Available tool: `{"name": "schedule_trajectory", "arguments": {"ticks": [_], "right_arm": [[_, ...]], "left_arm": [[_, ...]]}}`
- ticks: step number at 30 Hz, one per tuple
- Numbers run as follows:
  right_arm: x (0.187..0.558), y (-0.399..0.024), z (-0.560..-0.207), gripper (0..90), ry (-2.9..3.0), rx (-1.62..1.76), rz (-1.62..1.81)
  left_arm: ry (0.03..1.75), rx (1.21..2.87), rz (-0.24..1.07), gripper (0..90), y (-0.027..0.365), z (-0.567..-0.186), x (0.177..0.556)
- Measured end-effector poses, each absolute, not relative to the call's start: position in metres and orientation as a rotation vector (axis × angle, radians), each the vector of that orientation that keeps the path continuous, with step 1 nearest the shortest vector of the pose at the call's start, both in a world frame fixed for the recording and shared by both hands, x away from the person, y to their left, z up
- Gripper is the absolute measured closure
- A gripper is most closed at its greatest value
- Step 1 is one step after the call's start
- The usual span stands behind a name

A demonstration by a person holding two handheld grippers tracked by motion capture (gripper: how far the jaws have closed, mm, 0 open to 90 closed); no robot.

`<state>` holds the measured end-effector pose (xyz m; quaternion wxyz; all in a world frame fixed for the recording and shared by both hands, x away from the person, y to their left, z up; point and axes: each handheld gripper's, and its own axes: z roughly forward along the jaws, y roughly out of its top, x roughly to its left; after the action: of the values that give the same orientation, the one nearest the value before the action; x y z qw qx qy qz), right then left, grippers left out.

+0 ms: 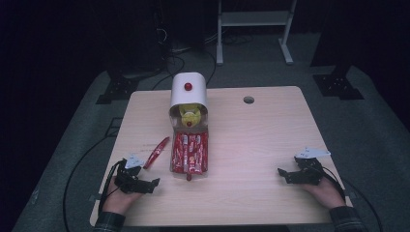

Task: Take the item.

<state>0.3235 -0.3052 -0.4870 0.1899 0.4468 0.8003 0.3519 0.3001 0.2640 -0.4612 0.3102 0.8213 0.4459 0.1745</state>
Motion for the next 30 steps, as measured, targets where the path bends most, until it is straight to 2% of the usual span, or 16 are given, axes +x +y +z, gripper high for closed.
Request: {"name": "schedule_trajectory", "arguments": {"ticks": [15,24,30], "right_arm": [[0.324,-0.305,-0.487,11.5,2.249,1.256,0.989],[0.323,-0.305,-0.487,11.5,2.251,1.256,0.989],[0.323,-0.305,-0.487,11.4,2.251,1.255,0.989]], "left_arm": [[1.21,2.192,0.463,1.0,0.272,-0.473,0.296],[1.108,2.13,0.485,0.0,0.282,-0.483,0.291],[1.105,2.133,0.485,0.0,0.283,-0.483,0.29]]}}
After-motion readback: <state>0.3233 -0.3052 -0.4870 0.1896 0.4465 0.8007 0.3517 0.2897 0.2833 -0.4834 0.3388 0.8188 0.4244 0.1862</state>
